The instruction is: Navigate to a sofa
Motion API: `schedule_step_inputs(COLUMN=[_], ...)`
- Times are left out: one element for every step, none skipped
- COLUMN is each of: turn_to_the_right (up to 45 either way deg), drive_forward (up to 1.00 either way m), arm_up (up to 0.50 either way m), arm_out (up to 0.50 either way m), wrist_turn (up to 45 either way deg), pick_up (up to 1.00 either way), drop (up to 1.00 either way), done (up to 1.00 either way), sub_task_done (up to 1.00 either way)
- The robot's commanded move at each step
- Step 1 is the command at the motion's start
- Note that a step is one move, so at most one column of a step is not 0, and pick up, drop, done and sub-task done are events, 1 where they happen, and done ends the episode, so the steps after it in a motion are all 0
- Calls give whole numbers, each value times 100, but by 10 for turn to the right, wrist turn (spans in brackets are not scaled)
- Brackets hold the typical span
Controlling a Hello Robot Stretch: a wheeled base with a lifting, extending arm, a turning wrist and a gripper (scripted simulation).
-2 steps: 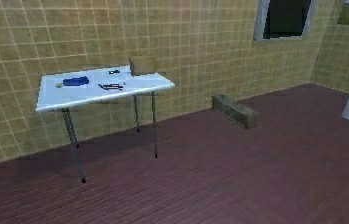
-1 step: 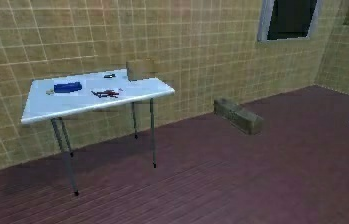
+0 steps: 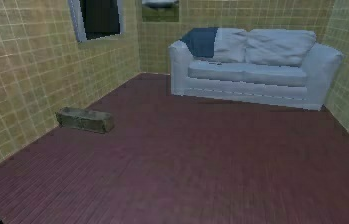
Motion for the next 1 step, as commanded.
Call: schedule_step_inputs(turn_to_the_right=[150], drive_forward=[0], arm_up=[0], arm_out=[0], wrist_turn=[0], pick_up=[0], drop=[0], done=[0], sub_task_done=[0])
